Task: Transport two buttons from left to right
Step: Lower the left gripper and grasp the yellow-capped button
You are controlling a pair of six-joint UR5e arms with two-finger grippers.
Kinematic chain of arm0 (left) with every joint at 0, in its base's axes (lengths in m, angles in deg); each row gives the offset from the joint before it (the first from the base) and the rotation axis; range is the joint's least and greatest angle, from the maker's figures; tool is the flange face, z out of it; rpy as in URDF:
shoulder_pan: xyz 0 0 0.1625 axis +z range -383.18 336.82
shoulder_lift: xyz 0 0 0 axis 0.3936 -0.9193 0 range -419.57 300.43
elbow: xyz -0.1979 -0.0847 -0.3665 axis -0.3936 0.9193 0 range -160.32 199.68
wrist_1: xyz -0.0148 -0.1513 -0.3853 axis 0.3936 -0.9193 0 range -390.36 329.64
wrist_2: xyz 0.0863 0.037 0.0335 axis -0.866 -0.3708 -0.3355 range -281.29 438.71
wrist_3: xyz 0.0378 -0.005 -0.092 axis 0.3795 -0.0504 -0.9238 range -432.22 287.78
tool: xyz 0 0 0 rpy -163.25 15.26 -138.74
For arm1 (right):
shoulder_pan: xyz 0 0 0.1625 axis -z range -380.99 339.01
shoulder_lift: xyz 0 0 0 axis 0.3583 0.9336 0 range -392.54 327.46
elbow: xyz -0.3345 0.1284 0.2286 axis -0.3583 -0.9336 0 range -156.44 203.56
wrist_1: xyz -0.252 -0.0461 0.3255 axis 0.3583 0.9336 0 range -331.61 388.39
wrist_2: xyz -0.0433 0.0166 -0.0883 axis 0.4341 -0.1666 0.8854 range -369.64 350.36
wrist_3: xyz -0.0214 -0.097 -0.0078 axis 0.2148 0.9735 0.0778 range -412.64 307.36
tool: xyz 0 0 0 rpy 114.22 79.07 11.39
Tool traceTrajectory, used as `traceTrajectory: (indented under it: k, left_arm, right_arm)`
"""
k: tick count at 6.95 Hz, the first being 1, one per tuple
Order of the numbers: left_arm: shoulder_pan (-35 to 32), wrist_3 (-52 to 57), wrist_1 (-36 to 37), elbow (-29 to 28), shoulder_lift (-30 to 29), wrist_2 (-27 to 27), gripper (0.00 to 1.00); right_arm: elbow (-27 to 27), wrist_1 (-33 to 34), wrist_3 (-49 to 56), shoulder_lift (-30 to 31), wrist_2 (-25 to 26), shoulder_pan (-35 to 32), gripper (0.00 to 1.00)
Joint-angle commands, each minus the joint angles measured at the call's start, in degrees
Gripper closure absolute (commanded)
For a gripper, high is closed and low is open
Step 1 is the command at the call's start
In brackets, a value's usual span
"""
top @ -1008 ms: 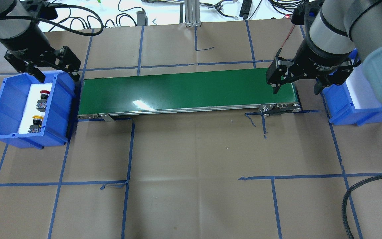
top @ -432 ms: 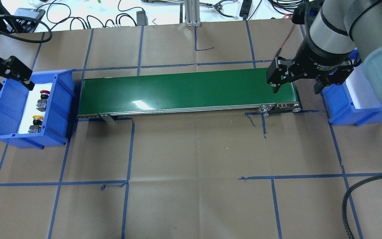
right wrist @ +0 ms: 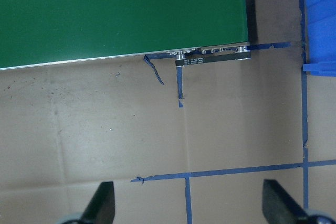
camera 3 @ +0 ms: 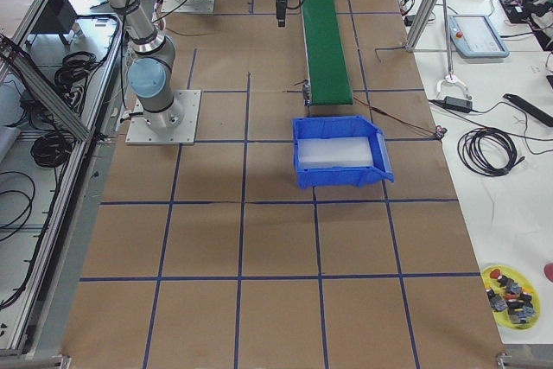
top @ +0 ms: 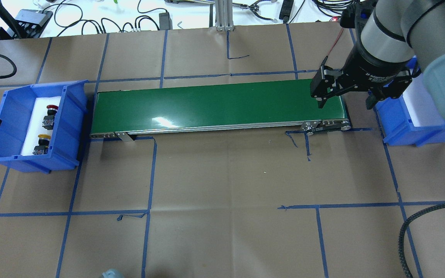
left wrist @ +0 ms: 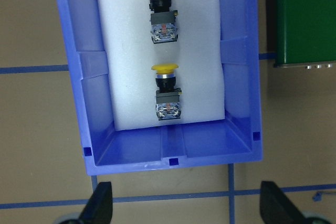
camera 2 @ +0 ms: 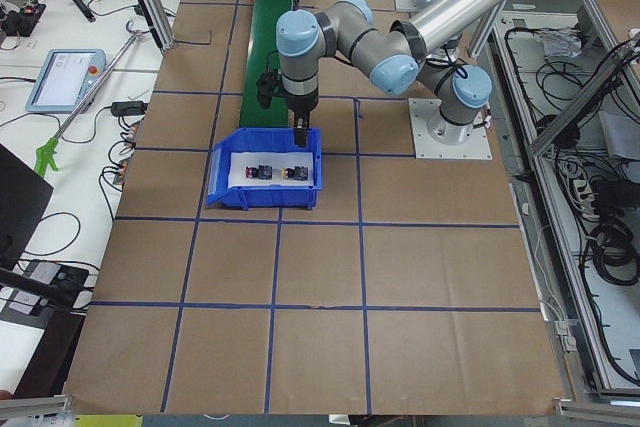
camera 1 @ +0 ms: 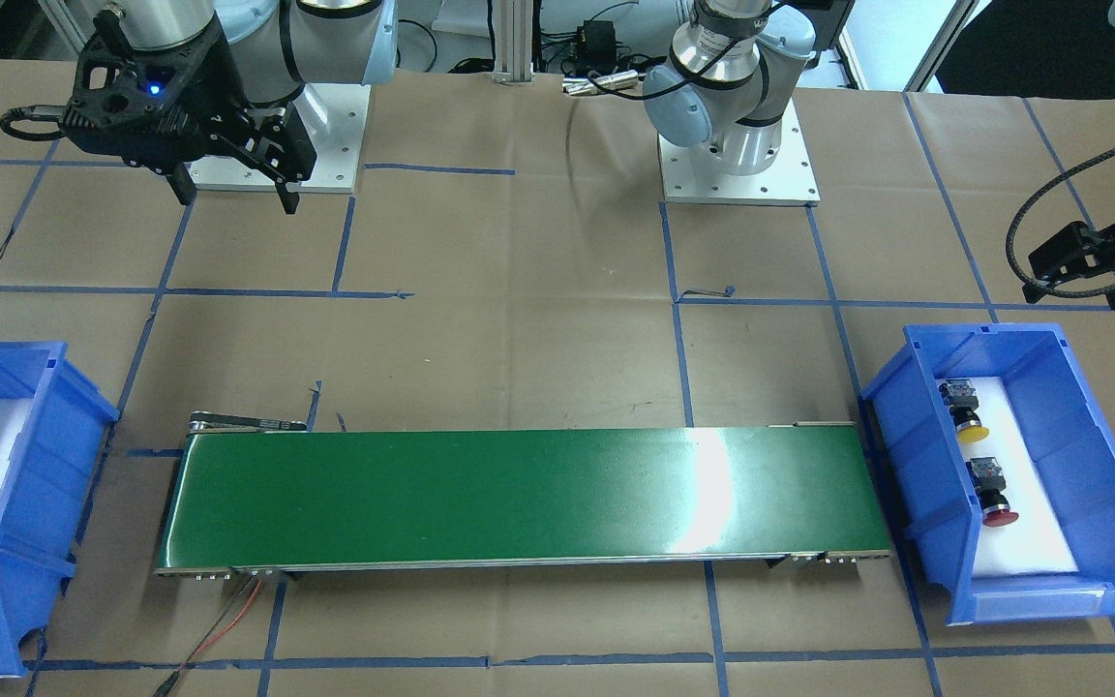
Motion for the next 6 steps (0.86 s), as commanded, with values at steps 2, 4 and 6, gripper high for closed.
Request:
traceTrajectory:
  k: [2,4,6]
  left_arm:
    - [-0.17,-2.74,3.61,1.95,-2.15,2.49,0.01]
    - [-0.26,-3.03,8.69,3.17,-5.66,3.21,0.01]
    - [-0.52,-3.73,15.36,7.64,-6.38,3.04,0.01]
  right_arm:
    - [0.09,0.00,0.04,0.00,0.00,0.00,0.00]
    - [0.18,0.00,0.04,-0.09,0.00,0.00,0.00]
    - [0.26,0.00,0.04,0.00,0.00,0.00,0.00]
